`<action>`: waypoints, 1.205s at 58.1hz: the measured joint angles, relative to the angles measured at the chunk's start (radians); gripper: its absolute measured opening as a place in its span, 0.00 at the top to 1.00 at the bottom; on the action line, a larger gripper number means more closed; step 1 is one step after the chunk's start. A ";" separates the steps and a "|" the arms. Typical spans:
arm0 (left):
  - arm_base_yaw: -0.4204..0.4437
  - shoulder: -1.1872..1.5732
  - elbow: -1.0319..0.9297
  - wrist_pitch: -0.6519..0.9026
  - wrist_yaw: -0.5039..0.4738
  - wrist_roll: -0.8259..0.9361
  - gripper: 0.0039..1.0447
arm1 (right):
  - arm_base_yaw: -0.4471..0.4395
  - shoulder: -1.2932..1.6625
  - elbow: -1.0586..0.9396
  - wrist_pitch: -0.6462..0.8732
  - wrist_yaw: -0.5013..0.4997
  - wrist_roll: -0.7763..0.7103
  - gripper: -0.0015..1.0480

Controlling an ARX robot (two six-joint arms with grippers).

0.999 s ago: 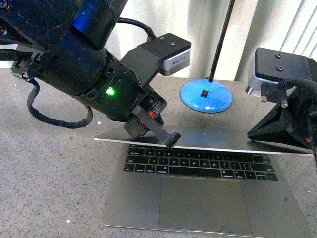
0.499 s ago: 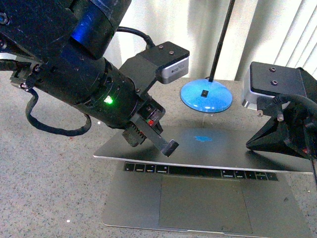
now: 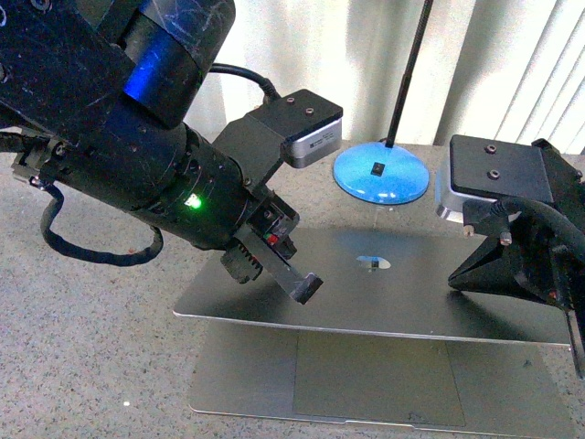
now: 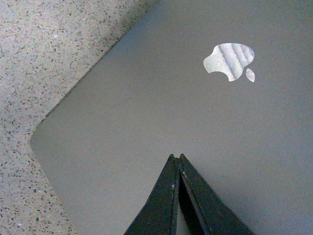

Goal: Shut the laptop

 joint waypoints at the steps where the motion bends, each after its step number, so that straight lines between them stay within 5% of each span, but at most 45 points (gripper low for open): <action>1: 0.000 0.000 -0.002 0.002 0.000 0.000 0.97 | 0.000 0.001 0.000 0.000 0.001 0.000 0.97; 70: 0.006 0.118 -0.101 0.143 0.054 -0.038 0.97 | 0.010 0.163 -0.051 0.146 0.011 0.008 0.97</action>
